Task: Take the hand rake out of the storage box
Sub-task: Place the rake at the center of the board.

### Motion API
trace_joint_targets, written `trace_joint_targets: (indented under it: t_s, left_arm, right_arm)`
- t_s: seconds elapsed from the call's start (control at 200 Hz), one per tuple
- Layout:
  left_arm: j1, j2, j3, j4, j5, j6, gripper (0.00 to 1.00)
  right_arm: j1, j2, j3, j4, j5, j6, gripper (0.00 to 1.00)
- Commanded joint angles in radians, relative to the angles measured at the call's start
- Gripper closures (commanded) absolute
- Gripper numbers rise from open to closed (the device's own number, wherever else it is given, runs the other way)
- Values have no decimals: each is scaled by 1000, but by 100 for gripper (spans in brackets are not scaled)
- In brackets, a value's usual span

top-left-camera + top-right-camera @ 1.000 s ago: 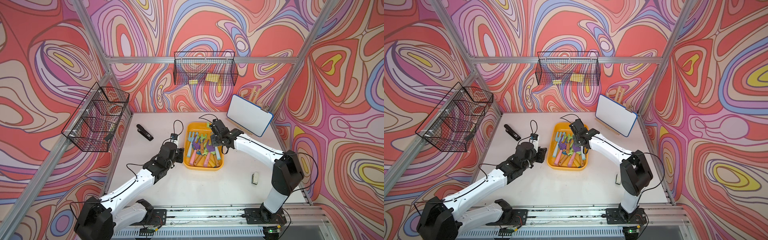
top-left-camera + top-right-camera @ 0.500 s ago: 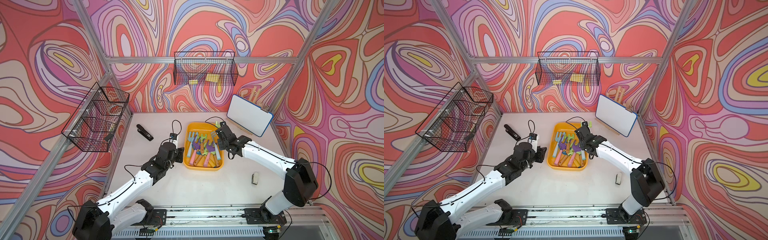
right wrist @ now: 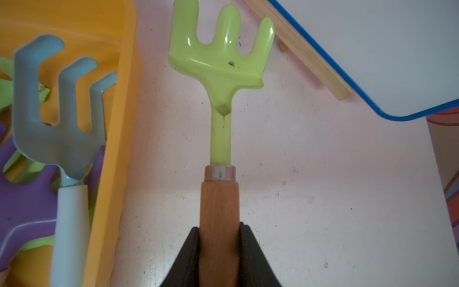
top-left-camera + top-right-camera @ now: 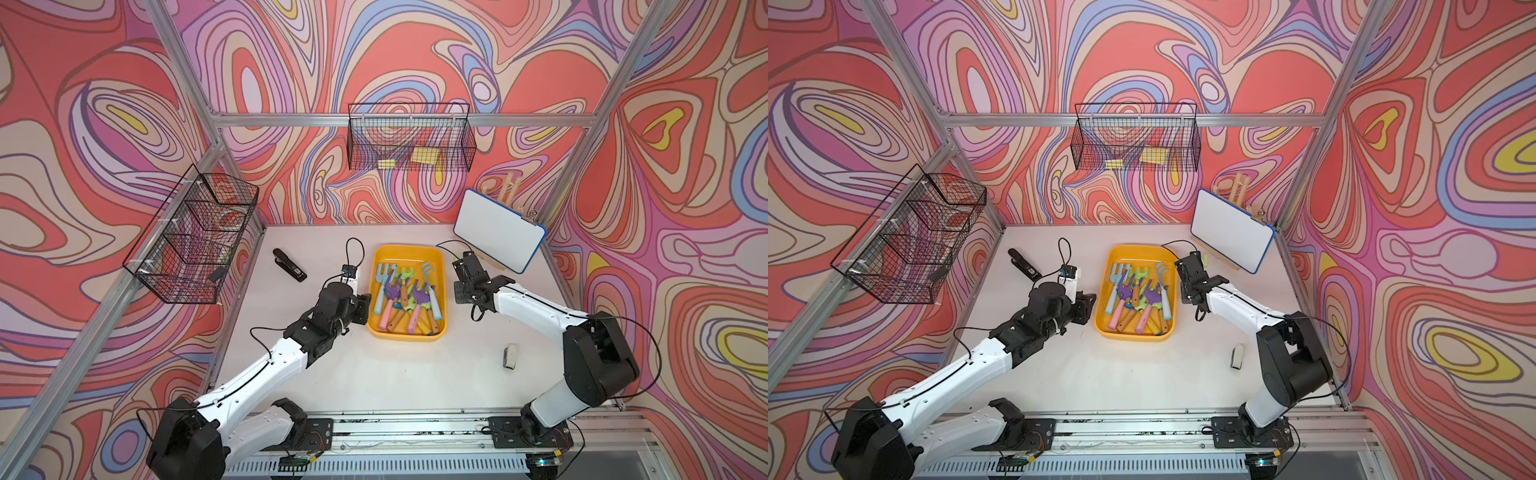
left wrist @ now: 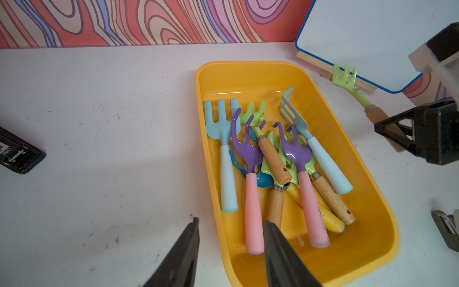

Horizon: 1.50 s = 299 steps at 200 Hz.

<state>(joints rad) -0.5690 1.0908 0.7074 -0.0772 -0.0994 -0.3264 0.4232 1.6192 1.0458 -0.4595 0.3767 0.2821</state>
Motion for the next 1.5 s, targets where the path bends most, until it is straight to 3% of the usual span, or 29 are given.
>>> trace_joint_targets:
  t_s: [0.0, 1.127, 1.492]
  left_arm:
    - [-2, 19, 35, -21, 19, -5, 52]
    - [-2, 86, 62, -39, 46, -6, 49]
    - [-2, 126, 104, -68, 56, -8, 42]
  right_arm:
    - [-13, 43, -6, 57, -54, 9, 83]
    - [-54, 221, 47, 4, -150, 6, 75]
    - [-54, 189, 31, 0, -175, 8, 55]
